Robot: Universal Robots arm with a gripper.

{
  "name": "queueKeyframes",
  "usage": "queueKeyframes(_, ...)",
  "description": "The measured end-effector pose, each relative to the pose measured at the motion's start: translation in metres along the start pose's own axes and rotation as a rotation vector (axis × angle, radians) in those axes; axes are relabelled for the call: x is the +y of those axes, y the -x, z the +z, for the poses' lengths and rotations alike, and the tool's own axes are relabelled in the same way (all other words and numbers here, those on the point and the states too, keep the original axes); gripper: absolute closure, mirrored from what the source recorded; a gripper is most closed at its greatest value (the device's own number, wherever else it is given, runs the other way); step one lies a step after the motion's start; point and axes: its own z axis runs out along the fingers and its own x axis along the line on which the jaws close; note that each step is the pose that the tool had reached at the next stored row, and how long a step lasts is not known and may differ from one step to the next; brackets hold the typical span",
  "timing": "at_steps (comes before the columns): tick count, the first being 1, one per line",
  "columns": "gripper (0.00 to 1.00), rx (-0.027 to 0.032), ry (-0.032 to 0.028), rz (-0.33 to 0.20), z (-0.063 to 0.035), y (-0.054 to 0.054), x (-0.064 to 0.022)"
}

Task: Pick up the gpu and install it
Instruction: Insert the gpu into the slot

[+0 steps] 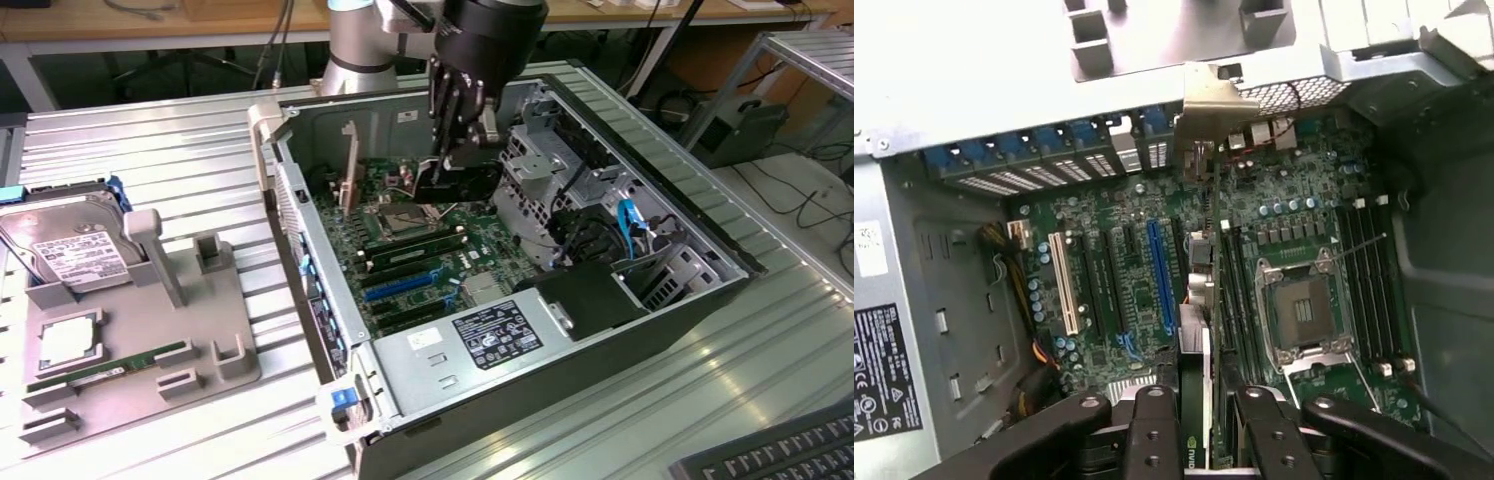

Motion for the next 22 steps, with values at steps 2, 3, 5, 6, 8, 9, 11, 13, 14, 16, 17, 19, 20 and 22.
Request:
queueKeyframes(2,0.74,0.0022,0.0002,-0.036,0.0007,0.0,0.0)
queueKeyframes(3,0.74,0.0032,0.0004,-0.054,0.001,0.0,-0.0001)
queueKeyframes(5,0.74,0.0053,0.0006,-0.089,0.0017,0.0,-0.0001)
queueKeyframes(6,0.74,0.0062,0.0005,-0.105,0.0021,0.0,-0.0001)
queueKeyframes(8,0.74,0.0076,0.0,-0.132,0.0029,0.0,-0.0002)
queueKeyframes(9,0.74,0.0084,-0.0003,-0.147,0.0037,0.0,-0.0003)
queueKeyframes(11,0.74,0.009,-0.0003,-0.161,0.0055,0.0,-0.0014)
queueKeyframes(13,0.74,0.0095,-0.0002,-0.165,0.0078,-0.002,-0.0041)
queueKeyframes(14,0.74,0.0096,-0.0001,-0.165,0.01,-0.004,-0.0054)
queueKeyframes(16,0.74,0.0094,-0.0002,-0.165,0.0145,-0.008,-0.0065)
queueKeyframes(17,0.74,0.0095,-0.0002,-0.165,0.0168,-0.011,-0.007)
queueKeyframes(19,0.74,0.0094,-0.0004,-0.165,0.02,-0.014,-0.0075)
queueKeyframes(20,0.74,0.0093,-0.0009,-0.165,0.0215,-0.016,-0.0074)
queueKeyframes(22,0.74,0.009,-0.0059,-0.165,0.0276,-0.02,-0.0034)
